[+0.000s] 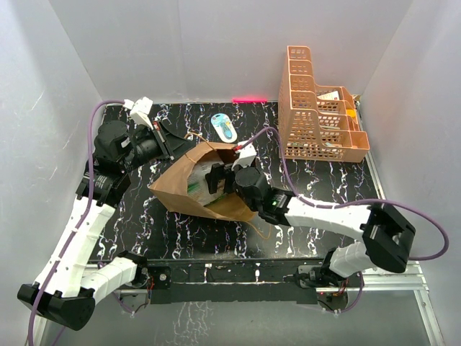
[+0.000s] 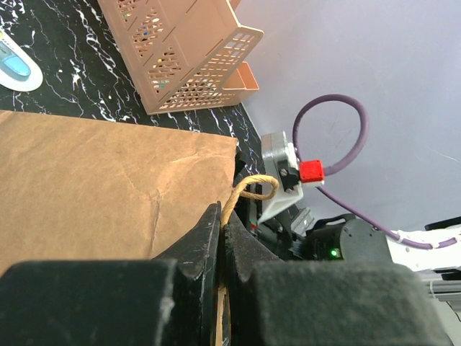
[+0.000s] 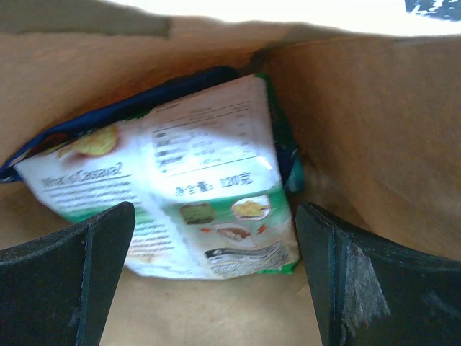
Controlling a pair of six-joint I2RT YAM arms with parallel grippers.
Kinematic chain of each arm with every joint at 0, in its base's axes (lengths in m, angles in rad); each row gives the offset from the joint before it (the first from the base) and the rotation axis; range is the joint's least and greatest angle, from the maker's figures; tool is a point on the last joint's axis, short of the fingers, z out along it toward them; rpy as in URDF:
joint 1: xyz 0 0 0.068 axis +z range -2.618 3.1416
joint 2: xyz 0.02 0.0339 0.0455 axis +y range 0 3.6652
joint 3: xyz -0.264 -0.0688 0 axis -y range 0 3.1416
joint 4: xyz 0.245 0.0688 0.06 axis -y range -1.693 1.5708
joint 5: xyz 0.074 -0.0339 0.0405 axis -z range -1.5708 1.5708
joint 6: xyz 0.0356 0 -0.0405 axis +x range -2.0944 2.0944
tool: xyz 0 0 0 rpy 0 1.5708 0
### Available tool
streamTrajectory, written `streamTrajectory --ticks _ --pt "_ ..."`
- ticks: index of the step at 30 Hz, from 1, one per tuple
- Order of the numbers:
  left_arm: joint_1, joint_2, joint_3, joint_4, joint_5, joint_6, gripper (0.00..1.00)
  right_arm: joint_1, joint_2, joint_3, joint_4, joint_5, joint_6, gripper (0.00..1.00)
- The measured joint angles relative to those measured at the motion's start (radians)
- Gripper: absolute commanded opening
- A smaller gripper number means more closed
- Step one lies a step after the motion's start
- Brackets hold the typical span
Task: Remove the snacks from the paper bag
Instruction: Take out the snack from the paper bag.
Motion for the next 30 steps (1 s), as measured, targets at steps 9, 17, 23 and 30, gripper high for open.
streamTrajectory --ticks 9,17,23,30 --pt "0.000 0.001 0.000 0.000 0.003 0.000 0.00 -0.097 0.131 -0.008 0.127 0.005 0.065 0.99" --pt "0.000 0.010 0.001 0.000 0.002 0.000 0.00 -0.119 0.235 0.006 0.247 -0.282 0.068 0.84" --pt "0.000 0.010 0.001 -0.001 -0.002 0.000 0.00 -0.124 0.241 0.025 0.295 -0.472 0.067 0.50" --pt "0.000 0.010 0.001 -0.009 -0.009 0.003 0.00 -0.124 0.234 0.025 0.275 -0.509 0.075 0.23"
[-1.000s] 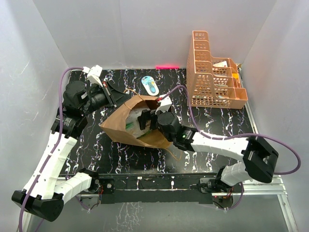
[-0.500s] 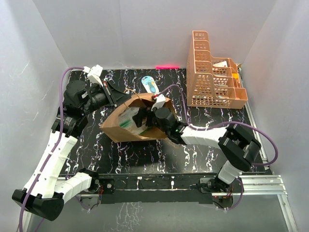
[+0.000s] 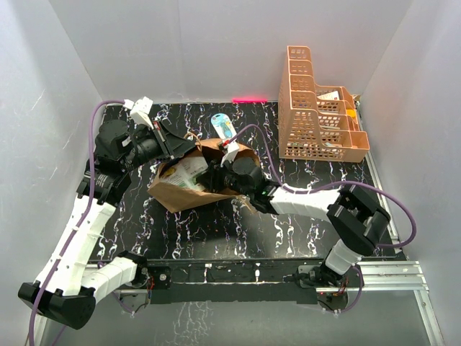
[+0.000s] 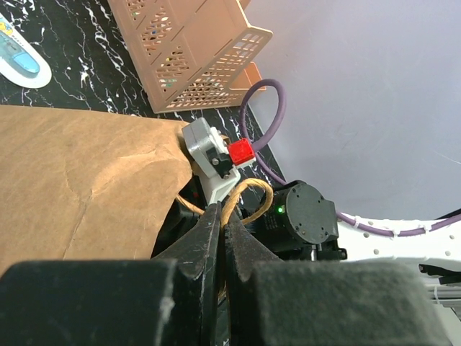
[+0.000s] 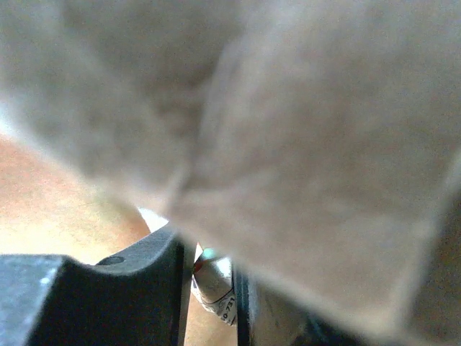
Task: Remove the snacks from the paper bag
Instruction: Take out the snack from the paper bag.
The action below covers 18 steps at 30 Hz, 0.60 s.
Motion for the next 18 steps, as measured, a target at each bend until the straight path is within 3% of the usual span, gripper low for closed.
streamTrajectory --ticks 6,18 --pt "0.000 -0.007 0.000 -0.013 -0.016 0.006 0.00 0.001 -0.054 0.000 -0.057 -0.008 0.024 0.11" --pt "0.000 -0.032 -0.002 -0.032 -0.046 0.022 0.00 0.001 -0.198 0.005 -0.199 0.030 0.057 0.09"
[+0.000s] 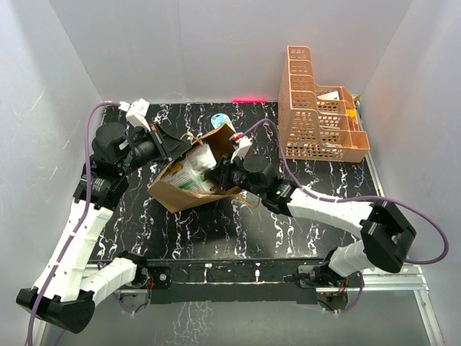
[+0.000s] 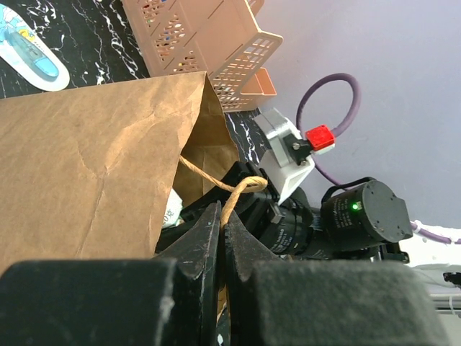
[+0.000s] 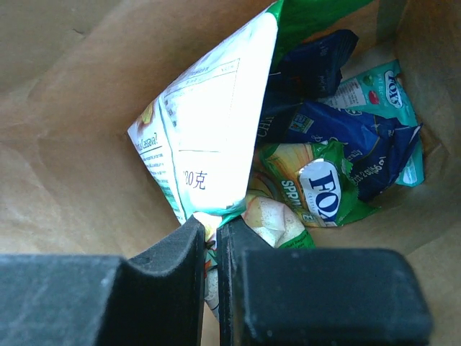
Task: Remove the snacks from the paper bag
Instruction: Take out the snack from the paper bag.
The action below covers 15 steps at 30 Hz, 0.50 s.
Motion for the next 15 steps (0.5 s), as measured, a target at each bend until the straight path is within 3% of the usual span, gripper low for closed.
streamTrajectory --ticks 8,15 --pt "0.000 -0.002 -0.008 0.000 -0.004 0.000 0.00 0.000 -0.089 0.008 -0.082 0.032 -0.001 0.09" --pt "0.000 -0.002 -0.008 -0.011 -0.029 0.000 0.00 0.000 -0.139 0.108 -0.211 0.057 -0.001 0.09"
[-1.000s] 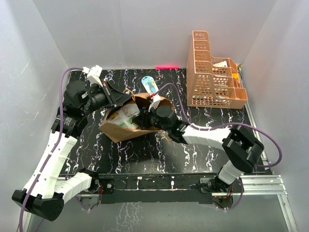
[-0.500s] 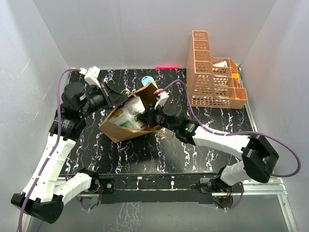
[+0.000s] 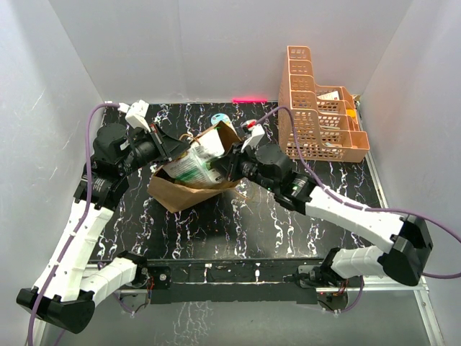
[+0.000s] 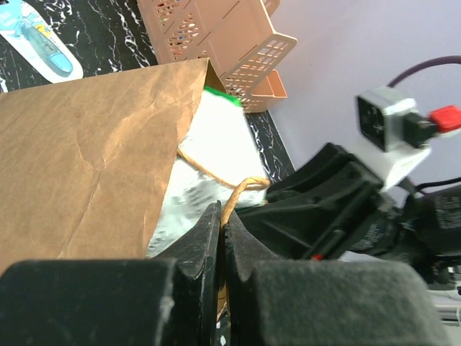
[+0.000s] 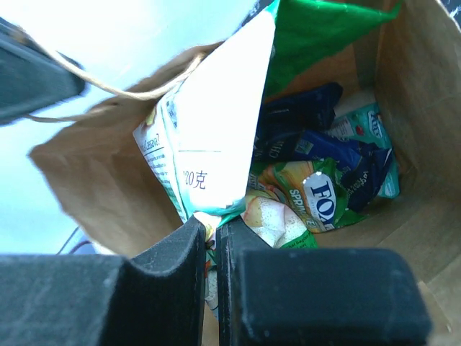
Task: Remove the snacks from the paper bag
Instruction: Take out the snack from the paper bag, then place the snack at the center of the board.
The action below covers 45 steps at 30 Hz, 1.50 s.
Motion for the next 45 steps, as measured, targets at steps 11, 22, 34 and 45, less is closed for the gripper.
streamTrajectory --ticks 11,22,34,45 --pt "0.000 0.000 0.000 -0.006 -0.033 0.000 0.00 0.000 -0.137 0.141 -0.177 0.090 0.004 0.09" --pt "0.000 0.000 0.000 -0.080 -0.136 0.010 0.00 0.000 -0.247 0.309 -0.463 0.200 0.013 0.08" --pt "0.000 0.000 0.025 -0.100 -0.220 0.142 0.00 0.000 -0.512 0.382 -0.782 0.512 -0.043 0.08" --pt "-0.013 -0.001 0.042 0.016 -0.301 0.294 0.00 0.000 -0.475 0.139 -1.027 1.036 -0.062 0.08"
